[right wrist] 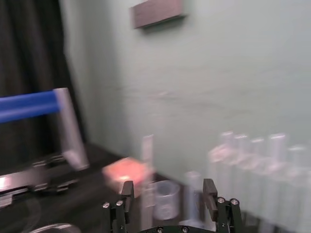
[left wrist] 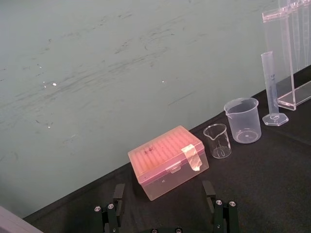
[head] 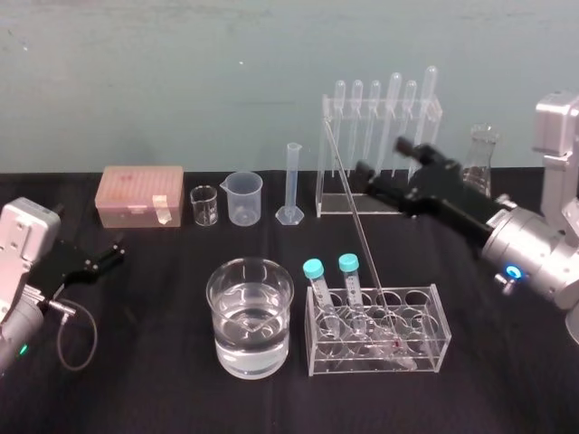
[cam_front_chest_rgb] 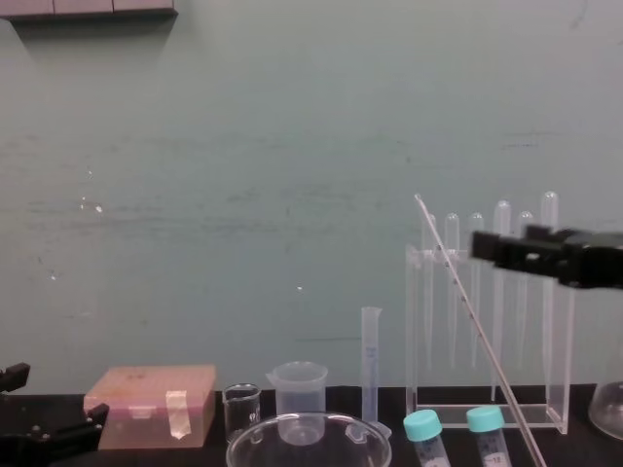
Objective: Hold the thermometer with one hand and immerse one end into the beaker, then reinsert it into the test tube rack.
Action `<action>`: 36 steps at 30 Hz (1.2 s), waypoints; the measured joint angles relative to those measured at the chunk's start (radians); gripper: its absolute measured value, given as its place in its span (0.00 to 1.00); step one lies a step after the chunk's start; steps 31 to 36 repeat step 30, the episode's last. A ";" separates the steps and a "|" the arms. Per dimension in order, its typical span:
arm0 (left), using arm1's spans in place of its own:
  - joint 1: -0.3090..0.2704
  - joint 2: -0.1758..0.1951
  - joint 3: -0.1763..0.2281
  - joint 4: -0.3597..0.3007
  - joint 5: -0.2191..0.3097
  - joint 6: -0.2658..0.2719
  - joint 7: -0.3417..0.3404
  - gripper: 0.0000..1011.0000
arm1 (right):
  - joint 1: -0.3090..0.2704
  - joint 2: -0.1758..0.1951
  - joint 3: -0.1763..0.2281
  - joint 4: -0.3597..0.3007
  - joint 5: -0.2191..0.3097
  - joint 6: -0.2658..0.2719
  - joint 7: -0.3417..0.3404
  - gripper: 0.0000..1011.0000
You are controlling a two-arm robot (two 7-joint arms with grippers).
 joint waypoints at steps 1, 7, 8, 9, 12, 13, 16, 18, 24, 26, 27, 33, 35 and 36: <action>0.000 0.000 0.000 0.000 0.000 0.000 0.000 1.00 | -0.004 -0.003 0.007 -0.001 -0.011 -0.006 -0.018 0.92; 0.000 0.000 0.000 0.000 0.000 0.000 0.000 1.00 | -0.039 -0.033 0.055 0.015 -0.153 0.037 -0.293 0.99; 0.000 0.000 0.000 0.000 0.000 0.000 0.000 1.00 | -0.045 -0.038 0.055 0.029 -0.190 0.055 -0.343 0.99; 0.000 0.000 0.000 0.000 0.000 0.000 0.000 1.00 | -0.045 -0.038 0.055 0.029 -0.190 0.055 -0.343 0.99; 0.000 0.000 0.000 0.000 0.000 0.000 0.000 1.00 | -0.058 -0.048 0.052 0.062 -0.246 0.085 -0.408 0.99; 0.000 0.000 0.000 0.000 0.000 0.000 0.000 1.00 | -0.060 -0.050 0.050 0.068 -0.255 0.086 -0.416 0.99; 0.000 0.000 0.000 0.000 0.000 0.000 0.000 1.00 | -0.067 -0.059 0.047 0.089 -0.285 0.087 -0.435 0.99; 0.000 0.000 0.000 0.000 0.000 0.000 0.000 1.00 | -0.069 -0.063 0.046 0.099 -0.295 0.086 -0.439 0.99; 0.000 0.000 0.000 0.000 0.000 0.000 0.000 1.00 | -0.075 -0.081 0.049 0.123 -0.325 0.081 -0.444 0.99; 0.000 0.000 0.000 0.000 0.000 0.000 0.000 1.00 | -0.076 -0.082 0.049 0.124 -0.327 0.080 -0.444 0.99; 0.000 0.000 0.000 0.000 0.000 0.000 0.000 1.00 | -0.076 -0.085 0.050 0.126 -0.335 0.077 -0.444 0.99; 0.000 0.000 0.000 0.000 0.000 0.000 0.000 1.00 | -0.077 -0.086 0.051 0.128 -0.340 0.075 -0.445 0.99; 0.000 0.000 0.000 0.000 0.000 0.000 0.000 1.00 | -0.077 -0.086 0.051 0.128 -0.340 0.075 -0.445 0.99; 0.000 0.000 0.000 0.000 0.000 0.000 0.000 1.00 | -0.077 -0.086 0.051 0.128 -0.340 0.075 -0.445 0.99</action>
